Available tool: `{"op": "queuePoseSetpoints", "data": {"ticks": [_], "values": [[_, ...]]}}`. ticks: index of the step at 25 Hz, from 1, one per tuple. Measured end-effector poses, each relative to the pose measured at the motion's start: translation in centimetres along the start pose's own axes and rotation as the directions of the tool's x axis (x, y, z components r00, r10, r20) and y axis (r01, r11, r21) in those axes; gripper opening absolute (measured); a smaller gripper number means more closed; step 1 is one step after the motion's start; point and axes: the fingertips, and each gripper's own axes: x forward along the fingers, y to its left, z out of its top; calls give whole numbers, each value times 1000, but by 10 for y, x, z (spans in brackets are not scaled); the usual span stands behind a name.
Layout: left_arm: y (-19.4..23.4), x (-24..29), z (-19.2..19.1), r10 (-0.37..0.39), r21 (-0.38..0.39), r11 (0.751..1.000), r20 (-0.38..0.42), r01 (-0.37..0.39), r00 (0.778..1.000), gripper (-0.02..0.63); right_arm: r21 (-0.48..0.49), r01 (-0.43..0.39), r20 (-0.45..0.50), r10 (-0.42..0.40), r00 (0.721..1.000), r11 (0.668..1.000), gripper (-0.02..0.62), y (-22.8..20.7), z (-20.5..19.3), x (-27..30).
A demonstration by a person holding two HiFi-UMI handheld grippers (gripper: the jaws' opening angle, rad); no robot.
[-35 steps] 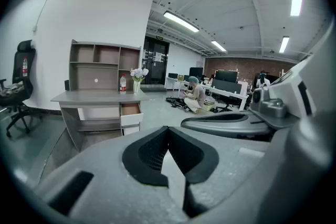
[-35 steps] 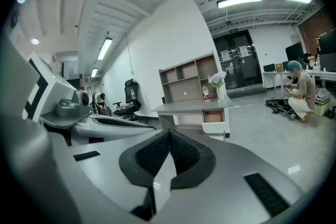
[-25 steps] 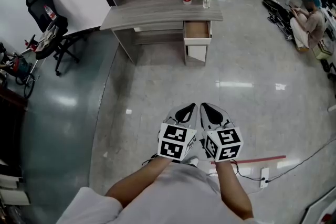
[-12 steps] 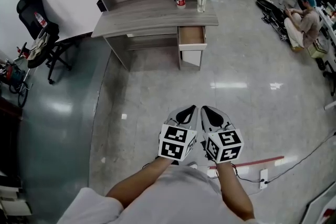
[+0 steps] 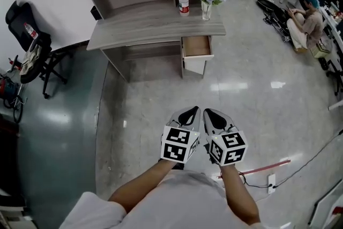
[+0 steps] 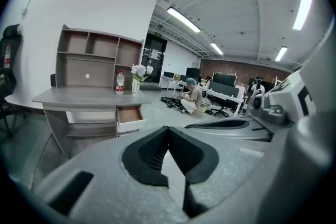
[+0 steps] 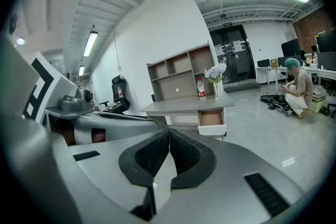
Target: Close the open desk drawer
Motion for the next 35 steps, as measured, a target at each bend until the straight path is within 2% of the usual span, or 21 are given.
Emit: {"op": "queuePoseSetpoints", "data": {"ticks": [11,18,26,35], "values": [[92,4,29,-36,-15,999,12,36,999,3,-14,26,-16,-27,1000,1000,3,32,33,85],[130,13,32,-37,-42,998,11,38,999,3,-6,32,-35,-32,999,999,3,38,36,120],[148,43,36,-32,-46,998,-13,32,999,3,18,35,-45,-34,998,999,2,13,38,149],[166,109,65,23,-51,998,-19,-24,1000,3,20,-27,-53,28,998,999,3,-41,60,195]]}}
